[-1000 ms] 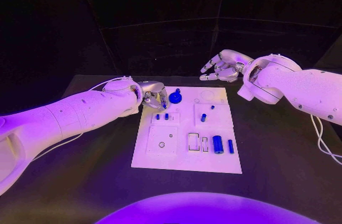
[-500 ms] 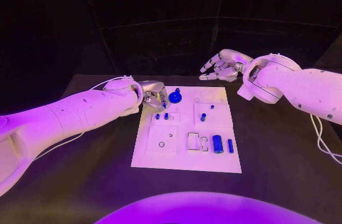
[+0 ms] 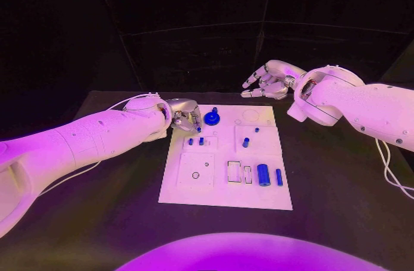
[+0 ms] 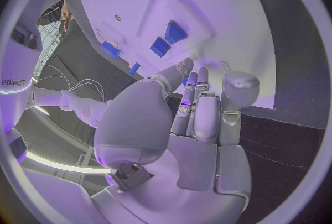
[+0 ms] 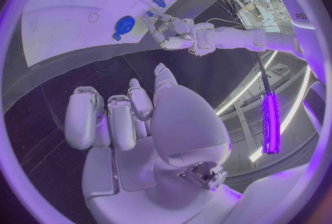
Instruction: Assemble the parts on the task board
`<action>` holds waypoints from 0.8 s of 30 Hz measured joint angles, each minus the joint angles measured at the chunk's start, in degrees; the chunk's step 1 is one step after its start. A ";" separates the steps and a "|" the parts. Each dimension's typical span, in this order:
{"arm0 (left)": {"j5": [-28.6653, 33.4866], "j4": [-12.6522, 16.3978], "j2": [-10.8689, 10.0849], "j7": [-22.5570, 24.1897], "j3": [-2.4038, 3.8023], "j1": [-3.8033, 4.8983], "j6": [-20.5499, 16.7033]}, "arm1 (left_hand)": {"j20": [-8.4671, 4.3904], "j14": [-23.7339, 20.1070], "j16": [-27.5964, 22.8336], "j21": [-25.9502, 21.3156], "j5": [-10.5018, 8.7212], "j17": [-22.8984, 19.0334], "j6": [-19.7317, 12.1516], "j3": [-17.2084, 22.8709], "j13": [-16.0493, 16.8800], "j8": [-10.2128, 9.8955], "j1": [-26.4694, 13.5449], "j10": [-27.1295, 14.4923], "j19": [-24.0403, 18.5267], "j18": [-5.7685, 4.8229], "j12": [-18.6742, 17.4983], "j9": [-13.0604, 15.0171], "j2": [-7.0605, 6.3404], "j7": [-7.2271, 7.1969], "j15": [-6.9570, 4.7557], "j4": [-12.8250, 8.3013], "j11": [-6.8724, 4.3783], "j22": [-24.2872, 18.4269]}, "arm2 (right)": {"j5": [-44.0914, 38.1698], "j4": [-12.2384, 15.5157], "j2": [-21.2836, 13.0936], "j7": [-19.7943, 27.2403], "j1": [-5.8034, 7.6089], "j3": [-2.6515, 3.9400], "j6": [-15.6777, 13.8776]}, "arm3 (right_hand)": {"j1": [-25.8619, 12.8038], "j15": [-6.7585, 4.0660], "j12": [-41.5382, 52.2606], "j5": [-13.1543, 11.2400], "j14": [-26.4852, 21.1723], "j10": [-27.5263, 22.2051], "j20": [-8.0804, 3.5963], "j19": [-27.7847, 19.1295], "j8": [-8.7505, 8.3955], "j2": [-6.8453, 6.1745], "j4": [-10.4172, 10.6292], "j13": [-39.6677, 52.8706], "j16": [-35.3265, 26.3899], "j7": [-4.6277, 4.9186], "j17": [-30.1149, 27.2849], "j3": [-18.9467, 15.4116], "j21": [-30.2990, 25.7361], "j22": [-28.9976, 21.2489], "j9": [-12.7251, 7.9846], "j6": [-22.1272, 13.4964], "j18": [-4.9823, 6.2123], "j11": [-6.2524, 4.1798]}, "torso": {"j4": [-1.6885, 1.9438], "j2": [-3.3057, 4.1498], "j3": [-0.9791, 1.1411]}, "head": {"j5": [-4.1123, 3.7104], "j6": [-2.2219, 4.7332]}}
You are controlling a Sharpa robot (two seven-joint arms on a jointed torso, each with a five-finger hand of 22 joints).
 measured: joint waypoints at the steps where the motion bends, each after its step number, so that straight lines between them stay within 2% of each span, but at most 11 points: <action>1: 0.04 0.01 -0.08 -0.06 0.00 0.00 -0.02 | 0.00 0.00 0.00 0.00 0.00 -0.08 -0.64 0.00 0.00 -0.40 0.00 -0.20 0.00 0.00 -0.24 -0.06 0.00 0.09 0.00 0.00 0.20 0.00 | 0.00 -0.01 -0.02 0.00 0.00 0.00 0.00 | 0.00 0.00 0.00 0.00 0.00 0.00 0.00 0.00 0.00 0.00 0.00 0.00 0.00 0.00 0.00 0.00 0.00 -0.03 0.00 0.00 0.00 0.00 | 0.00 0.00 0.00 | 0.00 0.01; 5: 0.40 0.12 -0.53 -0.19 0.00 -0.01 -0.37 | 0.75 0.02 -0.74 -1.44 0.00 -1.69 -5.16 -0.19 -0.15 -3.05 -0.13 -3.09 -0.76 0.00 -1.81 -0.11 -1.31 0.85 1.01 -0.66 1.18 -1.46 | 0.00 -0.16 -0.09 0.00 0.00 0.00 0.00 | 0.00 0.00 -0.01 0.00 0.00 -0.03 -0.13 -0.13 0.00 0.00 0.00 -0.13 -0.17 0.00 0.00 0.00 -0.06 -0.23 0.00 0.00 0.00 0.00 | 0.03 0.00 0.00 | 0.00 -0.02; 8: 0.92 0.23 -0.99 -0.20 0.00 -0.03 -0.99 | 1.39 -0.31 -1.43 -3.53 0.00 -3.52 -7.61 -0.49 -0.16 -4.23 0.14 -5.68 -1.62 0.00 -2.58 -0.07 -1.59 1.32 1.33 -0.96 1.72 -3.62 | 0.00 -0.46 -0.16 0.01 0.00 0.00 0.00 | 0.26 0.00 -4.78 0.00 0.00 -4.10 -0.29 -1.38 0.30 0.26 0.19 -4.57 -1.97 -0.01 0.00 -0.54 -1.71 -2.65 0.00 -0.01 0.00 -0.06 | 0.04 0.00 -0.01 | 0.09 -0.05; 9: 1.11 0.27 -1.13 -0.19 0.00 -0.03 -1.23 | 1.45 -0.31 -1.64 -4.11 0.00 -3.98 -7.69 -0.65 -0.16 -4.23 0.14 -6.18 -1.88 0.00 -2.58 -0.03 -1.59 1.41 1.33 -1.12 1.83 -4.23 | 0.00 -0.59 -0.18 0.01 0.00 0.00 -0.01 | 0.40 0.00 -6.90 0.00 0.00 -5.63 -0.24 -1.83 0.30 0.40 0.27 -6.53 -2.65 -0.17 -0.31 -0.75 -2.35 -3.66 0.00 -0.17 0.00 -0.05 | 0.04 0.01 -0.01 | 0.11 -0.05; 11: 1.58 0.46 -1.53 -0.12 0.00 -0.03 -1.85 | 1.53 -0.51 -1.77 -4.99 0.00 -4.64 -7.70 -0.72 -0.16 -4.23 0.14 -6.75 -1.96 0.00 -2.58 0.10 -1.59 1.42 1.53 -1.19 2.04 -5.14 | 0.00 -0.99 -0.22 0.01 0.00 0.00 -0.05 | 0.98 -0.22 -14.02 0.00 -0.22 -10.18 -0.43 -2.97 0.30 0.71 0.57 -13.31 -4.52 -0.23 -2.13 -1.35 -4.24 -6.51 0.00 -0.24 0.92 -0.16 | 0.04 0.01 -0.02 | 0.12 0.00; 13: 2.08 0.73 -2.01 -0.01 0.01 -0.03 -2.45 | 1.71 -0.51 -1.77 -5.18 0.25 -4.80 -7.69 -0.73 -0.16 -4.23 0.20 -6.80 -2.14 0.00 -2.58 0.11 -1.53 1.42 1.54 -1.19 1.98 -5.51 | 0.00 -1.38 -0.23 0.01 0.00 -0.01 -0.10 | 1.73 -0.33 -22.02 0.00 -0.11 -14.94 -0.50 -4.02 0.85 0.95 0.99 -20.86 -6.29 -0.25 -3.90 -1.79 -6.19 -9.29 0.00 -0.25 0.92 -0.32 | 0.05 0.01 -0.04 | 0.12 0.04; 17: 3.70 1.35 -3.29 0.52 0.32 -0.07 -4.03 | 1.78 -0.51 -1.77 -5.42 0.58 -4.77 -6.90 -0.67 0.00 -3.61 0.86 -7.15 -2.20 0.00 -2.29 0.36 -0.87 1.95 1.53 -1.25 2.04 -5.82 | -0.12 -1.99 -0.40 0.00 -0.04 -0.02 -0.28 | 5.17 -0.33 -30.29 0.00 -0.11 -18.69 -0.81 -4.51 1.68 1.21 0.54 -27.98 -8.80 -0.59 -6.32 -1.80 -8.07 -11.88 0.09 0.87 1.80 -0.41 | 0.04 0.00 -0.14 | -0.16 0.22; 20: 7.07 1.91 -4.48 1.55 0.57 -0.07 -5.59 | 1.94 -0.51 -1.77 -5.83 0.63 -4.72 -5.00 -0.09 0.17 -2.62 0.85 -5.90 -2.37 0.00 -1.03 0.58 -0.74 2.03 1.53 -1.05 2.13 -6.14 | -1.09 -2.13 -0.86 -0.05 -0.29 -0.02 -0.43 | 9.94 -0.33 -38.06 -0.95 -0.11 -20.29 -0.81 -4.51 2.36 1.56 -1.30 -34.80 -10.35 -0.52 -7.79 -0.29 -8.62 -12.54 0.17 2.63 1.81 -0.20 | -0.02 -0.01 -0.14 | -0.66 0.68; 22: 10.97 2.37 -5.38 2.88 0.67 -0.07 -6.63 | 1.84 -0.74 -2.19 -7.05 0.63 -5.93 -3.58 0.75 0.18 -1.88 0.43 -4.82 -2.91 0.00 -0.34 0.71 0.07 1.96 1.76 -0.74 2.00 -7.35 | -2.55 -2.08 -1.30 -0.09 -0.64 -0.02 -0.54 | 12.30 -0.47 -42.99 -1.85 -0.21 -19.46 -0.81 -4.51 2.93 1.42 -2.21 -39.86 -11.23 -0.59 -8.59 0.62 -8.75 -12.72 0.21 4.37 1.80 -0.49 | -0.02 -0.05 -0.11 | -1.25 0.99; 23: 14.22 2.75 -6.02 4.03 0.70 -0.07 -7.32 | 1.83 -1.25 -2.85 -8.25 0.63 -7.21 -3.11 1.13 0.18 -1.66 0.31 -4.45 -3.51 0.01 -0.13 0.71 0.67 1.80 1.79 -0.45 1.81 -8.55 | -3.83 -1.95 -1.57 -0.13 -0.93 -0.03 -0.60 | 13.37 -0.74 -45.03 -2.02 -0.10 -18.67 -0.81 -4.51 3.08 1.29 -2.68 -42.00 -11.51 -1.01 -8.83 1.09 -8.84 -12.72 0.21 5.02 1.80 -0.52 | -0.02 -0.05 -0.09 | -1.44 1.08; 24: 16.96 3.07 -6.50 4.99 0.73 -0.07 -7.81 | 1.77 -2.00 -3.79 -9.94 0.63 -9.05 -2.71 1.46 0.18 -1.57 0.11 -4.23 -4.31 0.66 0.01 0.71 1.10 1.63 1.68 -0.13 1.59 -10.31 | -4.97 -1.80 -1.74 -0.17 -1.17 -0.04 -0.65 | 13.88 -0.75 -46.38 -2.34 -0.10 -18.15 -0.81 -4.51 3.12 1.14 -2.95 -43.44 -11.51 -1.08 -8.96 1.36 -8.84 -12.73 0.21 5.58 1.80 -0.60 | -0.02 -0.06 -0.07 | -1.63 1.22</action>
